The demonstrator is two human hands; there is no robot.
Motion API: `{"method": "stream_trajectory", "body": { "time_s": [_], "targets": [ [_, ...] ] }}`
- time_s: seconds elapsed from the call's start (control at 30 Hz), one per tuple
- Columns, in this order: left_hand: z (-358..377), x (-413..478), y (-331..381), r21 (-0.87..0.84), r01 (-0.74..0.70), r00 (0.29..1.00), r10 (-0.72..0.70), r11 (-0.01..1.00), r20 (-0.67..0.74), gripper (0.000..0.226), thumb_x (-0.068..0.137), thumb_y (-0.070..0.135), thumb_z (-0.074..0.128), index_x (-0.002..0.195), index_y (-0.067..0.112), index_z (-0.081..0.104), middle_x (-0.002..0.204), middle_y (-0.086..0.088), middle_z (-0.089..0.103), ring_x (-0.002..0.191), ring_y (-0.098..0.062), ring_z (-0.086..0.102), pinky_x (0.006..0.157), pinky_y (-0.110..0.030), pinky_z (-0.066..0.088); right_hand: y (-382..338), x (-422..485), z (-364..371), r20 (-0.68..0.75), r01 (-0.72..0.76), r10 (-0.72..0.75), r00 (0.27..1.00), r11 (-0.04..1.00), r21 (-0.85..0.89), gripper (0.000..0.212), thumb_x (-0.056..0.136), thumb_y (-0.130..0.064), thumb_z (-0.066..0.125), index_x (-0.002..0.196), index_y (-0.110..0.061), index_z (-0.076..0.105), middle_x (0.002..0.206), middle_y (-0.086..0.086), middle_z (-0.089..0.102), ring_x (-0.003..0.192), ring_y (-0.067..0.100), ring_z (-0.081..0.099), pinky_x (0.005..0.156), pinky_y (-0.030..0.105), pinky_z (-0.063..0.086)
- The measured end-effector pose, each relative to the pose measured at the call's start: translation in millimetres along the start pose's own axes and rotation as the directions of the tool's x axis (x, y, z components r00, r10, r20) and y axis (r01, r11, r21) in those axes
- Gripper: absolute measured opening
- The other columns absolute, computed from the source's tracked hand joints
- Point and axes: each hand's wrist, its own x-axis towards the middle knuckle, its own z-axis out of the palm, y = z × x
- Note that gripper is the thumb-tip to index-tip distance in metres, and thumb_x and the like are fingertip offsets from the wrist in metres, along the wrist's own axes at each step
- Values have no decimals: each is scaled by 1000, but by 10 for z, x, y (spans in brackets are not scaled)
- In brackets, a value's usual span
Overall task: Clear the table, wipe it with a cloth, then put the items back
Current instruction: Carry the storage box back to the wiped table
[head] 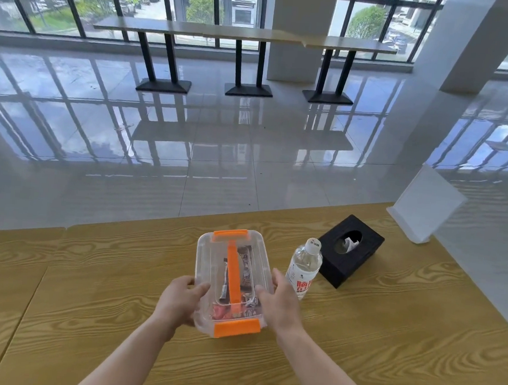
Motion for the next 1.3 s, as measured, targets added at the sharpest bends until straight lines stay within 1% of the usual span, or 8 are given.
{"method": "stream_trajectory", "body": {
  "time_s": [0.1,0.23,0.4,0.6,0.7,0.83,1.0,1.3],
  "targets": [
    [49,10,48,4,-11,1000,11,1000,-6,18,99,28,59,105,14,68,83,-7,77,64,-23,75,51,-35,58,95,-40,-36,8,52,-52,999,990,-134,27,95,-18,62,118,-31,58,101,-19,67,90,2,67,84,31,59],
    [80,-22,68,-24,-21,1000,21,999,-7,15,99,27,58,107,18,66,85,-7,77,63,-23,75,48,-33,55,150,-116,-55,-20,96,-100,995,981,-168,41,98,-14,61,137,-22,53,106,-22,57,99,1,60,80,13,46],
    [62,-55,74,-14,-15,1000,16,1000,12,12,98,23,60,105,17,67,86,-8,77,66,-24,75,51,-36,58,212,-132,-53,-51,55,-63,997,988,-144,30,98,-13,60,126,-22,60,99,-14,68,87,4,68,75,27,59],
    [40,-91,43,71,41,998,-45,997,48,13,87,13,60,97,6,67,81,-11,76,65,-26,75,60,-46,63,321,-264,-118,-75,-2,-9,997,990,-144,29,96,-12,61,122,-26,61,98,-13,71,82,4,71,71,24,59],
    [57,-123,32,71,65,996,-69,995,55,24,87,20,63,107,6,62,89,-11,75,69,-28,75,60,-48,63,288,-299,-203,-72,-41,32,997,992,-122,32,93,-18,64,124,-27,63,94,-17,71,77,-1,68,73,25,58],
    [129,-117,20,56,-8,1000,7,998,6,54,88,33,66,139,23,49,109,-5,71,77,-22,76,55,-40,62,173,-183,-261,-69,-58,47,996,986,-154,47,96,-29,62,141,-20,53,117,-5,71,95,9,65,82,28,52],
    [193,-252,14,68,-47,999,46,997,24,40,93,19,61,132,26,54,101,-2,73,76,-21,76,56,-41,62,195,-210,-255,-28,-8,1,1000,962,-274,11,97,-21,57,99,-21,68,87,0,72,80,20,69,70,39,60],
    [199,-497,-126,73,-18,999,15,997,39,60,91,14,64,145,20,39,109,-5,68,79,-22,74,50,-37,59,345,-482,-313,-7,54,-58,998,958,-283,13,98,-22,58,100,-35,60,83,-9,72,77,12,69,70,35,60]
  ]
}}
